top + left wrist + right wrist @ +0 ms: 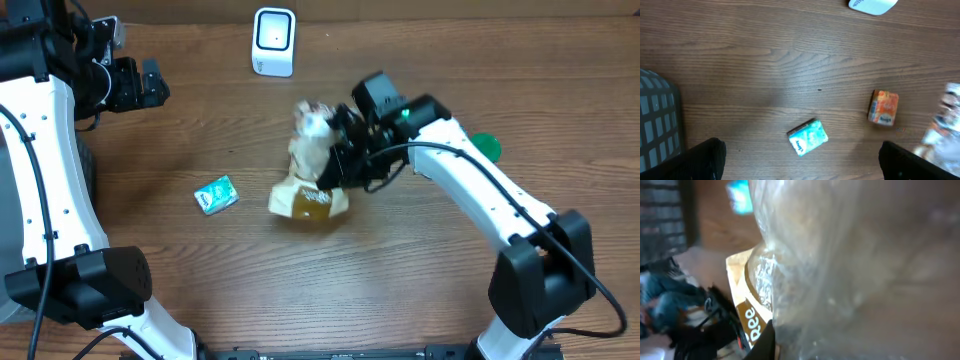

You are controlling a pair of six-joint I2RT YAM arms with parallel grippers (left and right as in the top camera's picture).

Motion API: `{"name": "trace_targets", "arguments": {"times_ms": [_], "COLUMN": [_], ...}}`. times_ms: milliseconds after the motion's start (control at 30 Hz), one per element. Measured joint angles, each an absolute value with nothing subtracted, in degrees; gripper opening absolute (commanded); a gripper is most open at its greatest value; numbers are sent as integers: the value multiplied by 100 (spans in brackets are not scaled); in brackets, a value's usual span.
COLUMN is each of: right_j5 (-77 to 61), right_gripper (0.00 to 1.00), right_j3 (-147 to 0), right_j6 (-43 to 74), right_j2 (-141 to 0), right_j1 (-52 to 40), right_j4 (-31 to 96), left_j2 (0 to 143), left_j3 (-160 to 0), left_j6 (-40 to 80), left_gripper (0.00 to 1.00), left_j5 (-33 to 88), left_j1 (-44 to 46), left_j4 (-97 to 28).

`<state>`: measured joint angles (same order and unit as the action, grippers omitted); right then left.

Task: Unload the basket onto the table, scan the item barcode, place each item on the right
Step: 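Carry the brown pouch forward to the scanner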

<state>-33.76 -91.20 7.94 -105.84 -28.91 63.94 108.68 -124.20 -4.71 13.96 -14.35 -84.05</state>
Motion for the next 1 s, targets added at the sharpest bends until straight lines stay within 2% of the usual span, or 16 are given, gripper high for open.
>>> {"name": "trace_targets", "arguments": {"times_ms": [200,433,733,1000], "right_j5": [-3415,-3426,-3297,-1555], "right_gripper": [4,4,4,4], "right_j3": [-10300,-10768,-11080,-12300], "right_j6": [-373,-1009,-937,-403], "right_j2": [-10580,-10580,-10580,-10650], "right_j1": [-3376,-3789,-3795,-3798], "right_j4": [7242,7550,7550,7369], "left_j2": [10866,10866,10866,10866], "left_j3": [-12420,-12420,-12420,-12420], "left_j6": [-471,-471,-471,-471], "left_gripper": [100,99,100,100], "left_j5": [1396,1396,1396,1396], "left_j1": [-1435,-1435,-1435,-1435], "left_j4": [-8407,-8407,-8407,-8407]}}
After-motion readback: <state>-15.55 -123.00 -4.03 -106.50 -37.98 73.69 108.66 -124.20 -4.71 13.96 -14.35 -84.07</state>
